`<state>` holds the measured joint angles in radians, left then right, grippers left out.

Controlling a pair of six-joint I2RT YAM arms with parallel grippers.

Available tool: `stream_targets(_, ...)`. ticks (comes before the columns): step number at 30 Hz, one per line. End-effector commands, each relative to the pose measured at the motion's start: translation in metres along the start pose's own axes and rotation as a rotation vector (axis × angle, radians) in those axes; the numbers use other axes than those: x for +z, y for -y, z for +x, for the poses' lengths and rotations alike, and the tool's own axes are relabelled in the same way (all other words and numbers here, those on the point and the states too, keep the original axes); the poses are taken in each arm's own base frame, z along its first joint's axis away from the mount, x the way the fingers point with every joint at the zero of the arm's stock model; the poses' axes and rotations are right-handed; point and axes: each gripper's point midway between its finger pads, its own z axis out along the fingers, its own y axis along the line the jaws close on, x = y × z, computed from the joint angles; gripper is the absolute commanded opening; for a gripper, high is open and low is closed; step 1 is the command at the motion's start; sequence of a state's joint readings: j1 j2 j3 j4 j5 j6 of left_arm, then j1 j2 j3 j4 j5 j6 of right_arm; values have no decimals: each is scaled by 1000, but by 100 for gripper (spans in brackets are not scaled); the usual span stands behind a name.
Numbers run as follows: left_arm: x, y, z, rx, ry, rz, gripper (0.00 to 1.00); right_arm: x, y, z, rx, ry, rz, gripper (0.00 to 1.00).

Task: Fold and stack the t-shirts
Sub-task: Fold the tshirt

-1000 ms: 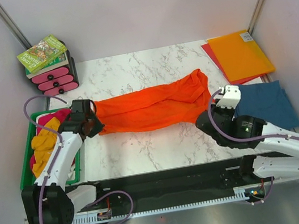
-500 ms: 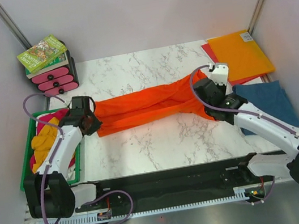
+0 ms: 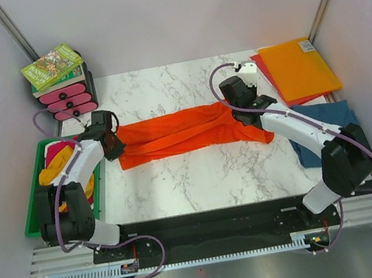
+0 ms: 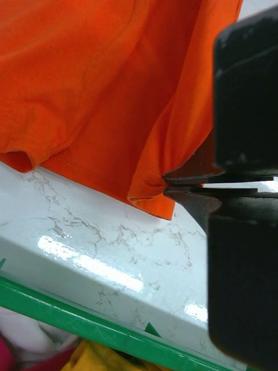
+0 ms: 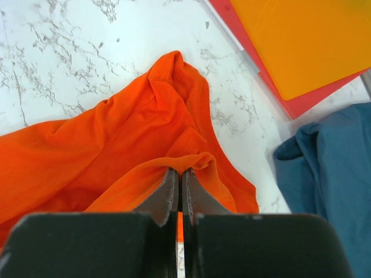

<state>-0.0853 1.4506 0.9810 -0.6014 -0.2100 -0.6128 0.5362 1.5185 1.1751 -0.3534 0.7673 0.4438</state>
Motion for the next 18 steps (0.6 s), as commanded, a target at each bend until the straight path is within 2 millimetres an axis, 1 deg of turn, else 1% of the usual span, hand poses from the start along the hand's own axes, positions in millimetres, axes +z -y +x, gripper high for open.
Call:
stream_targets(1,11,8,-25,-50,51,-20,2,15,-9,-11,31,13,-5,0)
stream_targets(2,15,8,-25,-49,43,-27,2,20,-9,-5,24,1,1,0)
stream_targets(5,24,10,-26,-46,27,-39,2,28,-8,1,25,-15,14,0)
stream_targets(7,27,13,-29,-49,27,-39,2,33,-4,2,35,-19,25,0)
stream_targets(11,35,18,-32,-47,15,-45,2,44,-3,6,42,-36,40,0)
stream_targets(12,35,21,-37,-48,24,-41,2,47,-1,6,45,-39,46,0)
stream_targets(18,43,29,-45,-42,23,-38,2,61,4,10,58,-56,70,0)
